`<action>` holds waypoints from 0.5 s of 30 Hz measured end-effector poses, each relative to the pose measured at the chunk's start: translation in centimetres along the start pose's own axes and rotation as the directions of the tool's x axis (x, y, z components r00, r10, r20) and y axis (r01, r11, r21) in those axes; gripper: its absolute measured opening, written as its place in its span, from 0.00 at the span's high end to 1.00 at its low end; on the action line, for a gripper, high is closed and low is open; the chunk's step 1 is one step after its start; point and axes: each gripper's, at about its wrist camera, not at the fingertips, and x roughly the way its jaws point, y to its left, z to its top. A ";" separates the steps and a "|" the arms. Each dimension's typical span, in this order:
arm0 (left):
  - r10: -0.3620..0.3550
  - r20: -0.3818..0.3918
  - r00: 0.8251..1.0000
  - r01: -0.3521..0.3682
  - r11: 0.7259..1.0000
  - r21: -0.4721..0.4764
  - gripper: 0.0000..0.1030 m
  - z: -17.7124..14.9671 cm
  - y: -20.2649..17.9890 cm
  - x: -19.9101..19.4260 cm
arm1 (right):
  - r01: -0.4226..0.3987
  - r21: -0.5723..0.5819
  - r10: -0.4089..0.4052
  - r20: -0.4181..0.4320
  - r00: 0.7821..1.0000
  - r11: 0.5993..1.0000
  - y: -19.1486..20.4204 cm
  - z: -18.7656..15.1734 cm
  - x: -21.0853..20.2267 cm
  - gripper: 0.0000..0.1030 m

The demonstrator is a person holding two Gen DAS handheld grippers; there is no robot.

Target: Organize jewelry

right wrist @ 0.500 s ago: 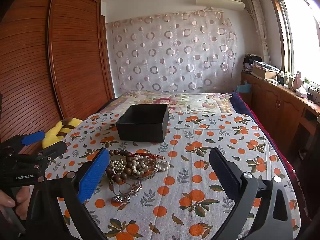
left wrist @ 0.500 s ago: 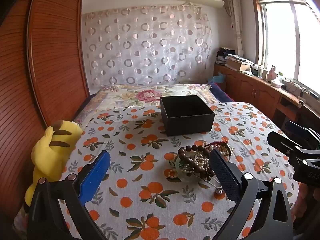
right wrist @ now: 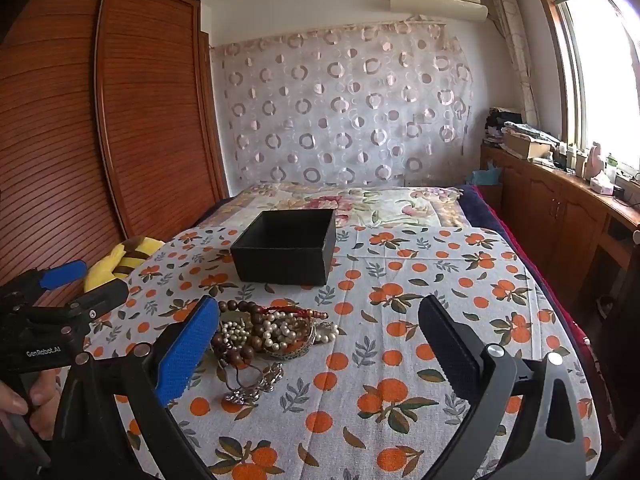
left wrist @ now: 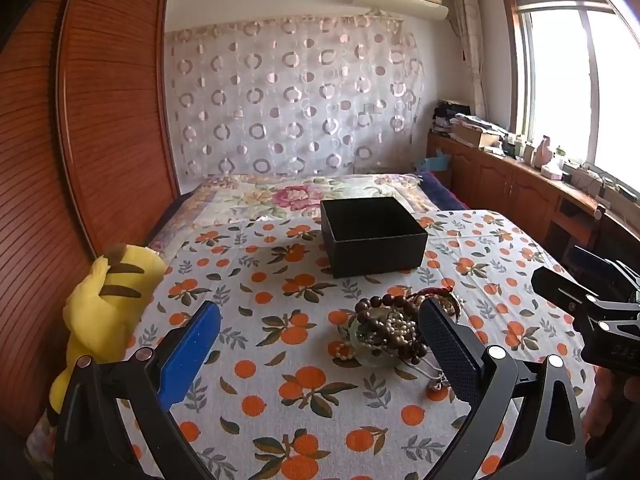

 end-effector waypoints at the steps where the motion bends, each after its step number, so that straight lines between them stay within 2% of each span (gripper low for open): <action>1: 0.000 0.001 1.000 0.000 1.000 0.000 0.07 0.0 0.0 0.1 | 0.000 0.000 0.000 0.001 1.000 1.000 0.0 0.0 0.0 0.02; 15: 0.002 0.006 1.000 -0.002 1.000 0.002 0.07 0.3 -0.5 -0.6 | -0.001 0.001 0.001 0.004 1.000 1.000 0.0 0.1 -0.2 0.02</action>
